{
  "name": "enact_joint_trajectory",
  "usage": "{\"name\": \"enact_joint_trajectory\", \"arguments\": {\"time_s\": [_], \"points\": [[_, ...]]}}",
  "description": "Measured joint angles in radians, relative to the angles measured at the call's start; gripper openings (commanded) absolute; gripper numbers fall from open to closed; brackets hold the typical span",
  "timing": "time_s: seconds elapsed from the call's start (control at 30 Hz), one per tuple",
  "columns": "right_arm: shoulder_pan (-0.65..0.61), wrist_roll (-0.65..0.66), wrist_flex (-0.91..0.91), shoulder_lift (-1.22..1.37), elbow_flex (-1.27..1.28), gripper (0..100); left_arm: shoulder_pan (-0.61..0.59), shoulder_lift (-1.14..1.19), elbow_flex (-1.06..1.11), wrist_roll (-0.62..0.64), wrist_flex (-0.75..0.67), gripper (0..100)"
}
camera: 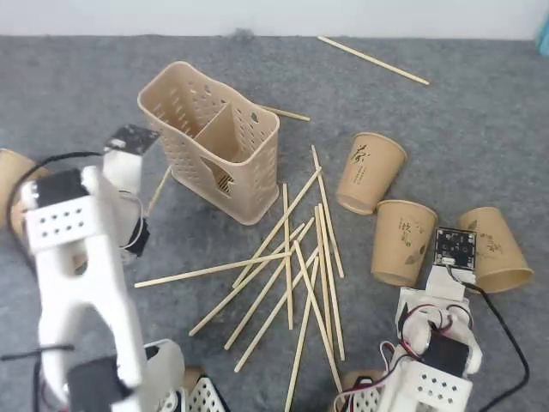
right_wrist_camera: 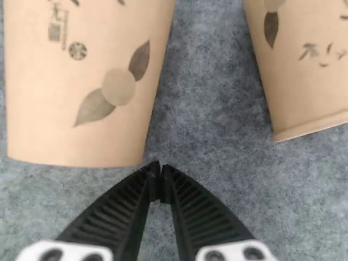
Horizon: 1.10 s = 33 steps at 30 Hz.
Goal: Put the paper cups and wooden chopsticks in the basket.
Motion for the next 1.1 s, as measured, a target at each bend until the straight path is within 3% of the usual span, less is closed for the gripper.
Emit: {"name": "enact_joint_trajectory", "arguments": {"time_s": [0.13,0.37,0.5,0.63,0.73,0.83,0.9,1.1], "points": [[0.0,0.0,0.0,0.0,0.0,0.8,0.002,0.129,0.006,-0.028,0.0,12],[0.0,0.0,0.0,0.0,0.0,0.8,0.002,0.181,0.006,-0.031,0.0,13],[0.0,0.0,0.0,0.0,0.0,0.9,-0.002,0.106,0.006,-0.031,0.0,13],[0.0,0.0,0.0,0.0,0.0,0.9,-0.098,-0.054,0.006,-0.031,-0.023,13],[0.0,0.008,-0.008,0.0,0.0,0.9,-0.219,-0.198,0.032,0.032,-0.126,13],[-0.015,0.098,-0.041,0.0,-0.002,0.9,-0.339,-0.319,0.135,0.123,-0.255,13],[-0.037,0.175,-0.048,0.002,-0.032,0.9,-0.377,-0.368,0.227,0.17,-0.318,13],[-0.118,0.184,-0.054,0.0,-0.281,0.9,-0.433,-0.414,0.503,0.281,-0.503,13]]}}
